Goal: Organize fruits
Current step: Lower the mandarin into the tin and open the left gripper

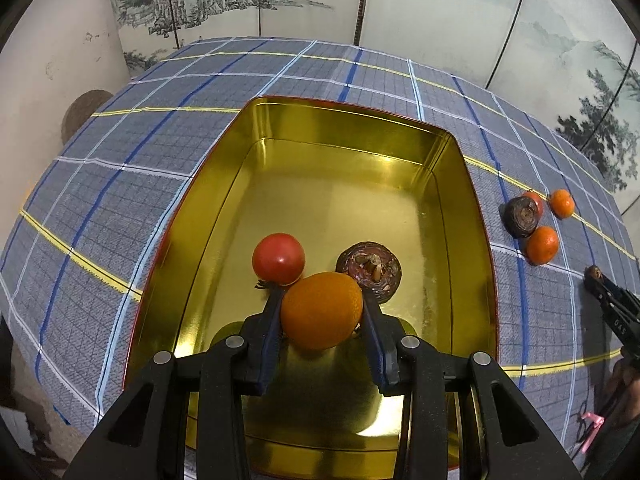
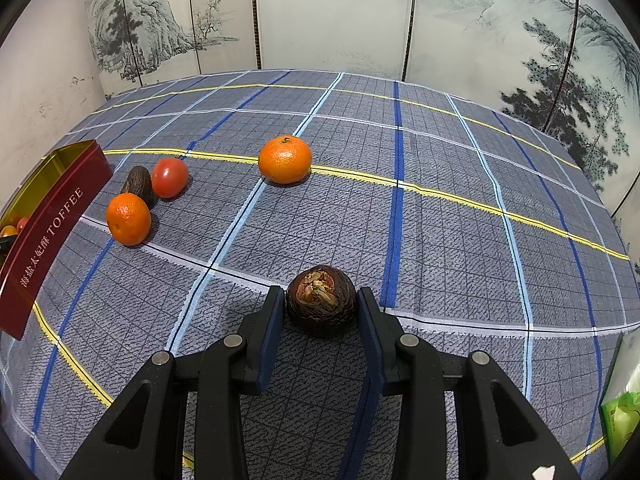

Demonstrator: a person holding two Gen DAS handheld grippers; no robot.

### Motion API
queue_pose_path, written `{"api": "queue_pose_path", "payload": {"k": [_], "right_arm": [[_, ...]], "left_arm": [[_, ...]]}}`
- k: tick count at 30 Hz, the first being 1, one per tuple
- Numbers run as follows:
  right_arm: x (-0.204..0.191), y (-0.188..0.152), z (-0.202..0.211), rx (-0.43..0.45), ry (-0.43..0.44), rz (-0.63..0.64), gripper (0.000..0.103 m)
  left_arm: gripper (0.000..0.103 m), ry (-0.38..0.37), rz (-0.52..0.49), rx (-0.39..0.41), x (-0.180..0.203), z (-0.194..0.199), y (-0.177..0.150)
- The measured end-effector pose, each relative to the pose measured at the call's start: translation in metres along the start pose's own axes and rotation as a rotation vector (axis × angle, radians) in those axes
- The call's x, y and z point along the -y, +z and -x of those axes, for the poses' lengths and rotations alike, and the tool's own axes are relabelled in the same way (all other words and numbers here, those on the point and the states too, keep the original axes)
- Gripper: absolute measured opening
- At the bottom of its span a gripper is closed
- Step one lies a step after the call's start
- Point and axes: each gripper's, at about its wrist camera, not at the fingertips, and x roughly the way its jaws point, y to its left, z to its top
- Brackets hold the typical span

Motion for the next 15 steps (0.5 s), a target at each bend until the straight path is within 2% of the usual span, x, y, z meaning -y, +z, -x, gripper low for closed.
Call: {"api": "queue_pose_path", "payload": {"k": [15], "right_arm": [[-0.0001,-0.0002,0.0002,0.0,0.0,0.0,0.035]], "left_arm": [[0.038,0.013,-0.005,-0.01,-0.006,-0.0021,0.0011]]}}
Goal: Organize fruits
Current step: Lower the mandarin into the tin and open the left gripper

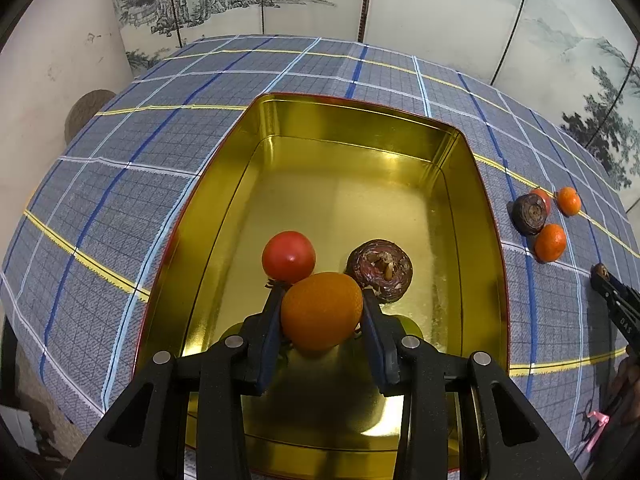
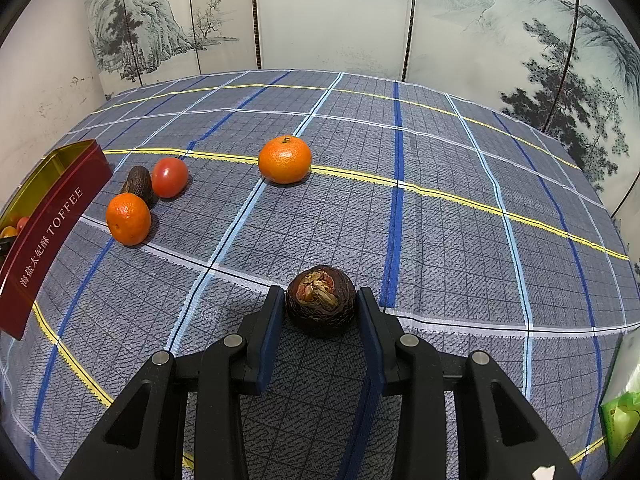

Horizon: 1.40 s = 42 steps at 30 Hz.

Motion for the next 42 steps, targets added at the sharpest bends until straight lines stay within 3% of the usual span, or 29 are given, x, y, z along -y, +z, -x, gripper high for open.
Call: {"api": "queue_pose_path", "payload": {"k": [31,42], "right_arm": [[0.001,0.0,0.0,0.0,0.003,-0.002,0.035],[0.0,0.0,0.0,0.0,0.001,-0.001,0.034]], "left_arm": [[0.041,-0.026,-0.008,-0.001,0.003,0.013,-0.001],[0.053,-0.039,-0.029,0.052,0.01,0.037,0.003]]}}
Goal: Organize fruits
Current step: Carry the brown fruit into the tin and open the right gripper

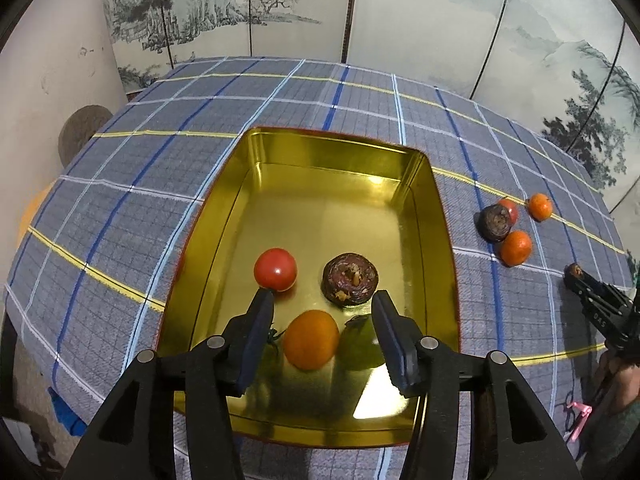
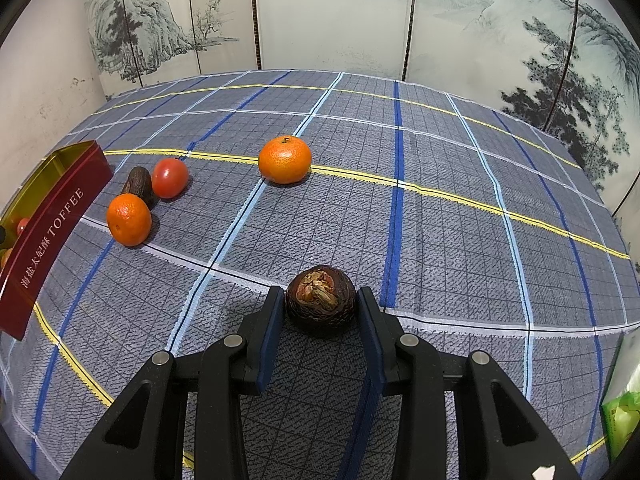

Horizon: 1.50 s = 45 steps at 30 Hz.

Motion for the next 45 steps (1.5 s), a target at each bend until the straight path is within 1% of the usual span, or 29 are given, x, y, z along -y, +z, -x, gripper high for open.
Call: {"api": "queue_pose_path", "payload": {"k": [4,6,10,13,15,18,25,30,34,45], "right_arm": [[0.001,0.0,0.0,0.0,-0.002,0.001,0.033],[0.001,0.0,0.0,0.0,-0.005,0.002,0.033],[0.001,0.0,0.001,-0.001,-0.011,-0.003,0.033],[-0.001,0.002,0.001,-0.009,-0.021,-0.008,0.032],[-0.002,0.003,0.001,-0.016,-0.028,-0.013,0.032],[-0.006,0.003,0.002,-0.022,-0.038,-0.002,0.032],[-0.016,0.004,0.008,-0.017,-0.032,0.006,0.032],[-0.031,0.009,0.021,0.006,0.0,0.024,0.032],[-0.048,0.014,0.031,0.027,0.038,0.05,0.032],[-0.11,0.034,0.065,0.099,0.185,0.124,0.032]], "left_arm": [[0.059,0.01,-0.008,0.025,0.0,0.007,0.0],[0.067,0.03,-0.009,0.036,-0.001,0.009,-0.001],[0.068,0.042,-0.004,0.042,-0.006,0.009,-0.002],[0.071,0.043,0.005,0.039,-0.01,0.009,-0.005],[0.076,0.045,0.012,0.038,-0.013,0.009,-0.007],[0.078,0.043,0.021,0.041,-0.017,0.01,-0.011],[0.079,0.059,0.028,0.065,-0.022,0.014,-0.014],[0.082,0.064,0.033,0.077,-0.024,0.018,-0.015],[0.082,0.061,0.041,0.081,-0.028,0.022,-0.016],[0.083,0.044,0.113,0.102,-0.053,0.037,-0.014]]}}
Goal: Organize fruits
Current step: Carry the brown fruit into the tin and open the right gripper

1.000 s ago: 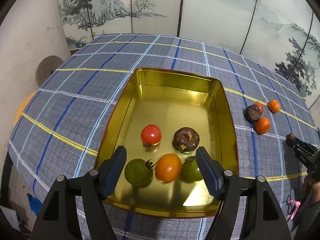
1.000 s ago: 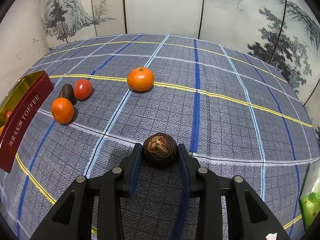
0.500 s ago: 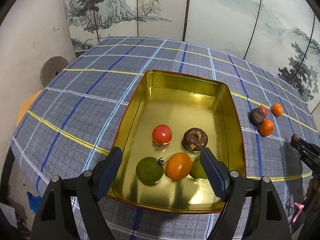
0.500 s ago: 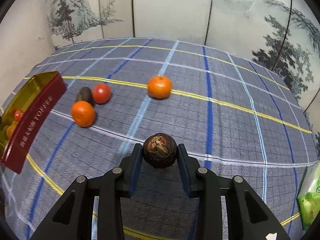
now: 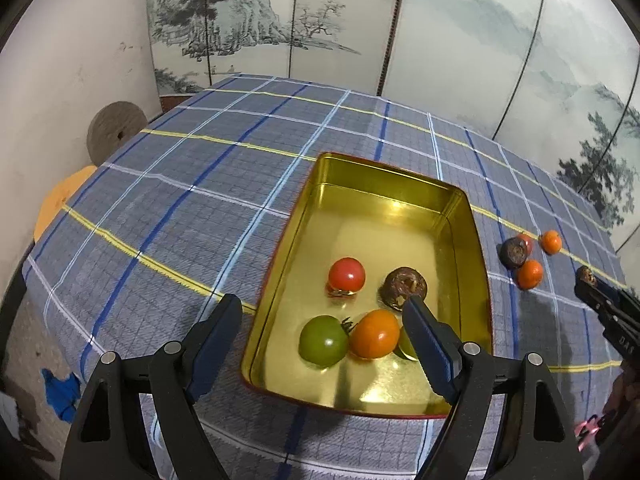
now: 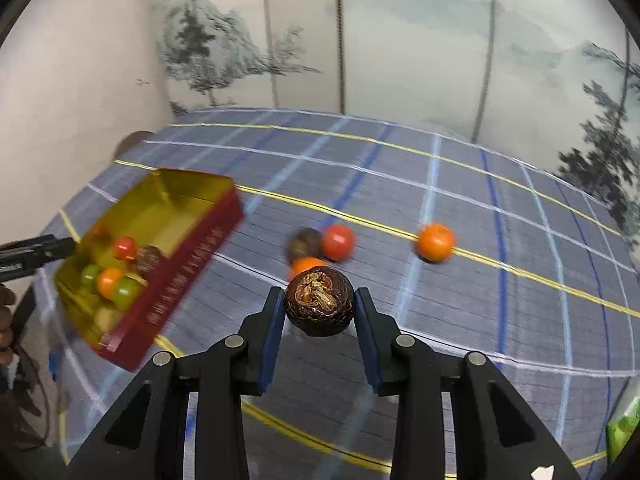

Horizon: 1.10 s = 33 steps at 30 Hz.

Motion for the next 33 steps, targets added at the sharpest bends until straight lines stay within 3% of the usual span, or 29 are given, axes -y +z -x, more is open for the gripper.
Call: {"api": "queue_pose_path", "payload": {"k": [8,16,33], "right_arm": [[-0.067,0.018,-0.009,0.015,0.131,0.074,0.032],[-0.123,0.025,-0.031,-0.007,0.207,0.147,0.032],[-0.162,0.022,-0.074,-0.087,0.225,0.211,0.032]], "left_arm": [[0.083,0.013,0.037,0.01,-0.02,0.009,-0.001],[0.083,0.03,0.047,-0.005,-0.032,0.009,-0.008],[0.083,0.061,0.062,-0.014,-0.049,0.008,-0.015]]}}
